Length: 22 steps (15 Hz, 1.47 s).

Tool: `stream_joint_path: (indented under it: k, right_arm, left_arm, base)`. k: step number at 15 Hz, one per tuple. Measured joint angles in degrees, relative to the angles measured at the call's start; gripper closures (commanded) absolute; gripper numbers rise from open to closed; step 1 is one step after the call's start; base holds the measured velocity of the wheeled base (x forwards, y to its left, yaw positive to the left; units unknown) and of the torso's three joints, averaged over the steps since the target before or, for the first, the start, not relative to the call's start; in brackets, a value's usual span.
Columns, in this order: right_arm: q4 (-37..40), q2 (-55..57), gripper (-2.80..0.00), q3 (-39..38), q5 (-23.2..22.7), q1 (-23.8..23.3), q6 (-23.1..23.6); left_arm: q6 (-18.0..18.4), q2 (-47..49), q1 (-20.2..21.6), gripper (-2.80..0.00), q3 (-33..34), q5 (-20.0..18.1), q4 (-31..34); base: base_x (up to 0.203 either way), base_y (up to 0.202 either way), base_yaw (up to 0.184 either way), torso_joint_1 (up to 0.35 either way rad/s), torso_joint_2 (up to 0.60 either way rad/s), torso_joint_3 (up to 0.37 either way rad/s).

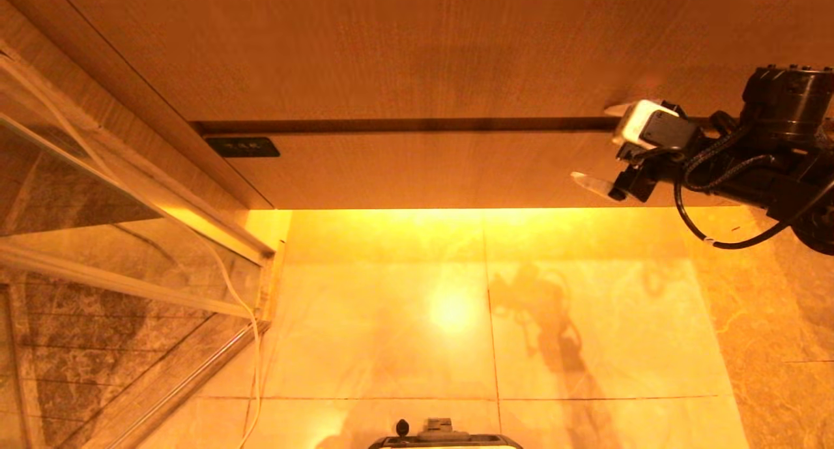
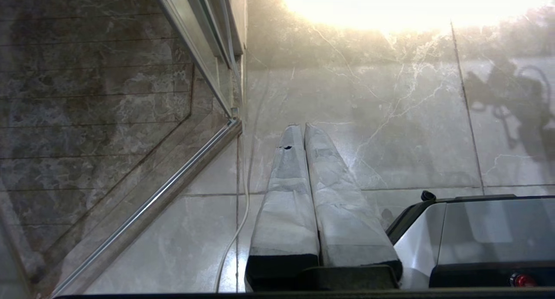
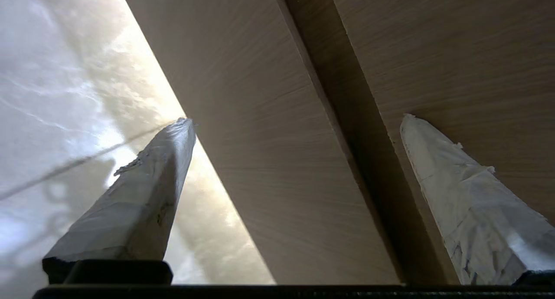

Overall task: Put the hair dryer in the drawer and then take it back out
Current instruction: Pull open the drawer

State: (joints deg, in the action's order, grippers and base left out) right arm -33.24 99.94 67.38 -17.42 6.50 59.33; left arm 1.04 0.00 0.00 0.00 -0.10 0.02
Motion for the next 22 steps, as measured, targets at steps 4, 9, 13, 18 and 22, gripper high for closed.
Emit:
stream_joint_path:
  k: [4, 9, 13, 18, 22]
  right_arm:
    - [0.4, 0.3, -2.8, 0.8, 0.2, -0.9, -0.7]
    - [0.1, 0.4, -2.8, 0.9, 0.5, -1.0, -0.8]
    - [-0.2, 0.4, -2.8, 0.9, 0.6, -1.0, -0.8]
    - [-0.3, 0.4, -2.8, 0.9, 0.7, -1.0, -0.8]
    - [13.6, -2.4, -2.8, -5.5, -2.3, 0.5, -0.4]
  left_arm:
    - [0.0, 0.0, 0.0, 0.0, 0.0, 0.0, 0.0]
    - [0.0, 0.0, 0.0, 0.0, 0.0, 0.0, 0.0]
    - [0.0, 0.0, 0.0, 0.0, 0.0, 0.0, 0.0]
    - [0.0, 0.0, 0.0, 0.0, 0.0, 0.0, 0.0]
    - [0.0, 0.0, -0.1, 0.0, 0.0, 0.0, -0.1]
  base:
    - [0.0, 0.0, 0.0, 0.0, 0.0, 0.0]
    - [0.0, 0.0, 0.0, 0.0, 0.0, 0.0]
    - [0.0, 0.0, 0.0, 0.0, 0.0, 0.0]
    - [0.0, 0.0, 0.0, 0.0, 0.0, 0.0]
    - [0.0, 0.0, 0.0, 0.0, 0.0, 0.0]
